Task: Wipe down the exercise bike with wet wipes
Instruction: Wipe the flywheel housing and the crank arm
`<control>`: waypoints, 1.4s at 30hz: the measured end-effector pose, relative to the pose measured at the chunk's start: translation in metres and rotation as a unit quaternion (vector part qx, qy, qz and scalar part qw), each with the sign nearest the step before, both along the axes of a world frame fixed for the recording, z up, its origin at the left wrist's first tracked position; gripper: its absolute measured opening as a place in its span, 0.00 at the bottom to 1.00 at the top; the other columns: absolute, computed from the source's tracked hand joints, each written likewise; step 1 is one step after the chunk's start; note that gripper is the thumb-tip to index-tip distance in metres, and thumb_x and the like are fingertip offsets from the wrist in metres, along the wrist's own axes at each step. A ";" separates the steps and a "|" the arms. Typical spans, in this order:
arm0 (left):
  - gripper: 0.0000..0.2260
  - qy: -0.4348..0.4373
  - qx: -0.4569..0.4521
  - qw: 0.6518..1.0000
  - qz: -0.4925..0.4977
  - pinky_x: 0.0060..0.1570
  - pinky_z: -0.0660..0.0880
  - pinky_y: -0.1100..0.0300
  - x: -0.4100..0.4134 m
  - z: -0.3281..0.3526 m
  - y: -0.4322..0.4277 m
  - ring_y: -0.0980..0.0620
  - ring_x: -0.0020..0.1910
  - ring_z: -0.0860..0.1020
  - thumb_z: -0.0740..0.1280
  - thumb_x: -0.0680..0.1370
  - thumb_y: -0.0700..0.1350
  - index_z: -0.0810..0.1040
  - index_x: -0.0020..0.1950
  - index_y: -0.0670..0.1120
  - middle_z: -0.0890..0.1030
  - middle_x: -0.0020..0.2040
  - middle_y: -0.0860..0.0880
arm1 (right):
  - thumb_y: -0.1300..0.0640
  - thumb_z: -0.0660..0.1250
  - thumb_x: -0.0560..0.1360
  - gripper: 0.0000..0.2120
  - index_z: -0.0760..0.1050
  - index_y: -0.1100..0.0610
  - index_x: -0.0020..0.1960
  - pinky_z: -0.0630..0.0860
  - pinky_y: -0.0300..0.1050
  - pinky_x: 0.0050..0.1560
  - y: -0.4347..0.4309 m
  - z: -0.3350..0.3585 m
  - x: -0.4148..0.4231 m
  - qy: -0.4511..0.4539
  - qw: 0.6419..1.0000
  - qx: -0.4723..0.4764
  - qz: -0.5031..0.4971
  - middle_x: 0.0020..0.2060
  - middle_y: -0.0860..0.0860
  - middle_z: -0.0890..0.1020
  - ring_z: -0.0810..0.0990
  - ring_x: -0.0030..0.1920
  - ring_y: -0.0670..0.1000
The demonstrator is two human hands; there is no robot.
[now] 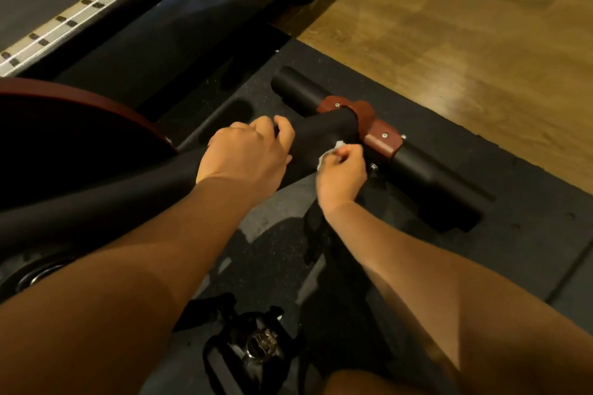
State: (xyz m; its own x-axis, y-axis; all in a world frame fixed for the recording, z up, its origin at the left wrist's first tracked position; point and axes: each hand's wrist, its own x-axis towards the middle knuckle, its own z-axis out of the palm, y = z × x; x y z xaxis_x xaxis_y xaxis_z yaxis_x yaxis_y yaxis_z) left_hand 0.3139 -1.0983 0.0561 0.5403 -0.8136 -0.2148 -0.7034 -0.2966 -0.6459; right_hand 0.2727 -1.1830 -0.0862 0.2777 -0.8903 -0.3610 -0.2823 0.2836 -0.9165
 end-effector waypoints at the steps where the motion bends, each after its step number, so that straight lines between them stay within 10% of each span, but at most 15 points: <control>1: 0.26 0.000 -0.002 1.000 0.002 0.40 0.77 0.49 0.000 0.000 0.000 0.39 0.51 0.78 0.46 0.84 0.56 0.51 0.76 0.42 0.71 0.64 0.39 | 0.61 0.62 0.77 0.03 0.73 0.56 0.46 0.74 0.42 0.50 0.013 0.002 0.000 -0.008 0.999 0.038 -0.005 0.50 0.56 0.80 0.79 0.50 0.54; 4: 0.25 0.004 -0.029 0.999 0.016 0.32 0.70 0.53 -0.001 0.000 -0.002 0.44 0.42 0.75 0.46 0.83 0.57 0.55 0.75 0.43 0.73 0.60 0.41 | 0.63 0.60 0.78 0.10 0.70 0.55 0.39 0.70 0.39 0.39 0.051 0.018 0.003 -0.124 0.957 0.261 -0.026 0.38 0.52 0.74 0.74 0.37 0.48; 9: 0.24 0.013 -0.055 0.996 0.063 0.32 0.64 0.54 -0.001 -0.001 -0.011 0.44 0.39 0.73 0.48 0.83 0.59 0.62 0.71 0.43 0.76 0.56 0.42 | 0.67 0.56 0.76 0.14 0.68 0.61 0.32 0.66 0.42 0.33 0.037 0.017 0.000 -0.080 0.952 0.290 -0.049 0.32 0.55 0.71 0.70 0.33 0.52; 13: 0.24 0.014 -0.059 0.996 0.069 0.32 0.67 0.53 0.000 -0.006 -0.014 0.43 0.39 0.74 0.48 0.83 0.59 0.64 0.70 0.43 0.76 0.54 0.41 | 0.65 0.65 0.74 0.10 0.78 0.53 0.39 0.77 0.42 0.55 -0.025 -0.007 0.007 -0.008 0.999 0.024 -0.020 0.44 0.50 0.81 0.80 0.47 0.49; 16: 0.24 0.015 -0.074 0.995 0.067 0.32 0.68 0.53 0.002 -0.006 -0.013 0.44 0.36 0.71 0.49 0.83 0.60 0.64 0.68 0.43 0.73 0.48 0.42 | 0.66 0.67 0.73 0.12 0.75 0.49 0.40 0.67 0.25 0.58 -0.061 -0.004 0.001 0.029 0.979 -0.194 0.062 0.48 0.44 0.73 0.75 0.49 0.42; 22: 0.24 0.021 -0.077 0.995 0.061 0.29 0.66 0.54 0.002 -0.005 -0.013 0.45 0.34 0.69 0.49 0.82 0.60 0.65 0.67 0.43 0.67 0.43 0.44 | 0.61 0.57 0.76 0.15 0.77 0.62 0.58 0.75 0.48 0.47 -0.150 -0.020 -0.019 0.305 0.801 -0.386 0.340 0.49 0.63 0.79 0.78 0.48 0.62; 28: 0.23 0.013 -0.074 0.995 0.065 0.31 0.71 0.54 0.001 -0.005 -0.013 0.45 0.32 0.68 0.49 0.82 0.60 0.66 0.64 0.43 0.66 0.40 0.44 | 0.65 0.59 0.76 0.20 0.69 0.60 0.67 0.68 0.47 0.43 -0.165 -0.030 -0.098 0.280 0.663 -0.493 0.489 0.51 0.59 0.78 0.73 0.51 0.59; 34: 0.23 -0.005 -0.068 0.995 0.073 0.29 0.68 0.54 -0.001 -0.005 -0.015 0.46 0.30 0.67 0.49 0.82 0.61 0.67 0.62 0.44 0.68 0.41 0.44 | 0.62 0.54 0.80 0.30 0.50 0.50 0.79 0.65 0.53 0.70 -0.147 -0.040 -0.055 0.248 0.790 -0.342 0.445 0.77 0.51 0.59 0.66 0.71 0.60; 42: 0.22 -0.016 -0.069 0.995 0.072 0.26 0.62 0.56 -0.002 -0.007 -0.014 0.47 0.27 0.64 0.49 0.81 0.62 0.68 0.59 0.45 0.68 0.39 0.45 | 0.46 0.57 0.80 0.20 0.67 0.53 0.69 0.75 0.49 0.50 -0.155 -0.032 -0.151 0.266 0.782 -0.377 0.420 0.59 0.55 0.79 0.79 0.54 0.57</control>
State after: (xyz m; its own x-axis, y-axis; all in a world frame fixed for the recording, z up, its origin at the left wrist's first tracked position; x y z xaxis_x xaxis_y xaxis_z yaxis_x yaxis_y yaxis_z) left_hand 0.3116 -1.1127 0.0491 0.6581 -0.7479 -0.0864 -0.6266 -0.4804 -0.6137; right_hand 0.1217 -1.3379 -0.1186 0.8672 -0.4904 -0.0860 -0.4774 -0.7701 -0.4231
